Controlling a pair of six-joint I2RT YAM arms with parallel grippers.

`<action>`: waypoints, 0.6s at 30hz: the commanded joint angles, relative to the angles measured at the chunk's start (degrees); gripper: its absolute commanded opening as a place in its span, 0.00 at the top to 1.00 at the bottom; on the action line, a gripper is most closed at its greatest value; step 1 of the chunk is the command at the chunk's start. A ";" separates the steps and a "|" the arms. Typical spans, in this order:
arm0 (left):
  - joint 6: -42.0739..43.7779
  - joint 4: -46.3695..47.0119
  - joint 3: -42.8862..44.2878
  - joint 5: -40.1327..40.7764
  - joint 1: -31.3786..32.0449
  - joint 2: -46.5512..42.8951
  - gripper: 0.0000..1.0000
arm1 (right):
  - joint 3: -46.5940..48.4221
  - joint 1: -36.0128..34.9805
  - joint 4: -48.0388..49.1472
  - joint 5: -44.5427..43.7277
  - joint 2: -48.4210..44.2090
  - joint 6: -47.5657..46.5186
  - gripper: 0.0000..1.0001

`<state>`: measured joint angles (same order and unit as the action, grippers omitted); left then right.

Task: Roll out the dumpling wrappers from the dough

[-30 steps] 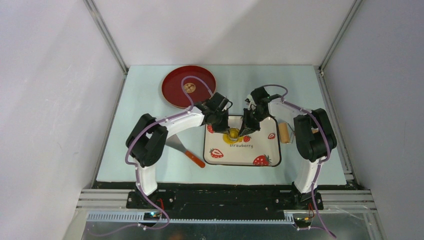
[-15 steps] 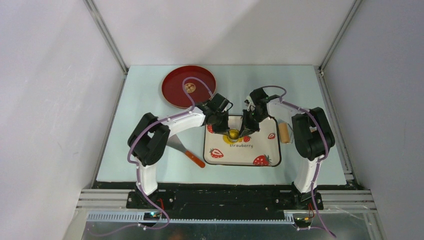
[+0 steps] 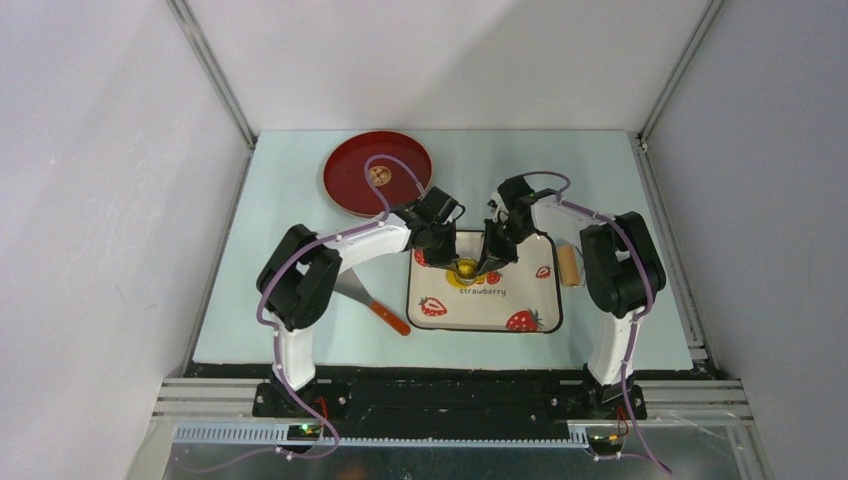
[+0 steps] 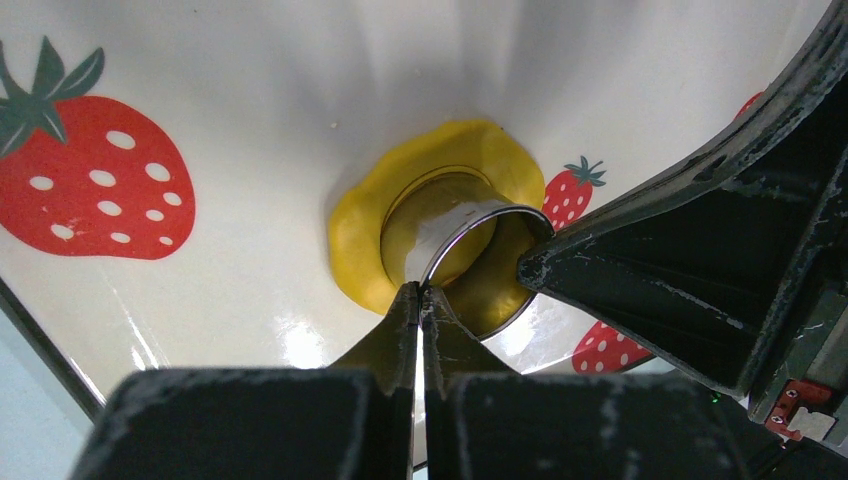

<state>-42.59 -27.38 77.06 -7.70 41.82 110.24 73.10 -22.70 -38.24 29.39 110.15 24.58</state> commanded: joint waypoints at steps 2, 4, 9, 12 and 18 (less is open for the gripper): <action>-0.93 -0.47 -0.99 0.94 -0.01 1.97 1.00 | 0.65 -1.41 2.60 -1.61 2.42 -0.72 1.00; -1.07 -0.45 -1.28 0.92 -0.01 2.14 1.00 | 0.32 -1.46 2.50 -2.06 2.55 -0.82 1.00; -1.34 -0.48 -2.15 1.26 -0.01 2.05 1.00 | -0.76 -1.47 2.39 -3.26 2.49 -0.79 1.00; -1.73 -0.61 -2.54 1.37 0.06 2.19 1.00 | -1.08 -1.56 2.06 -3.53 3.06 -0.84 1.00; -3.25 -2.07 -2.72 3.12 0.47 2.47 1.00 | -2.53 -1.72 2.30 -3.97 3.69 -0.97 1.00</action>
<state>-44.38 -26.89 76.44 -7.46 41.65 110.39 72.95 -22.90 -37.87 28.88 110.32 24.60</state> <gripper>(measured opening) 0.005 0.020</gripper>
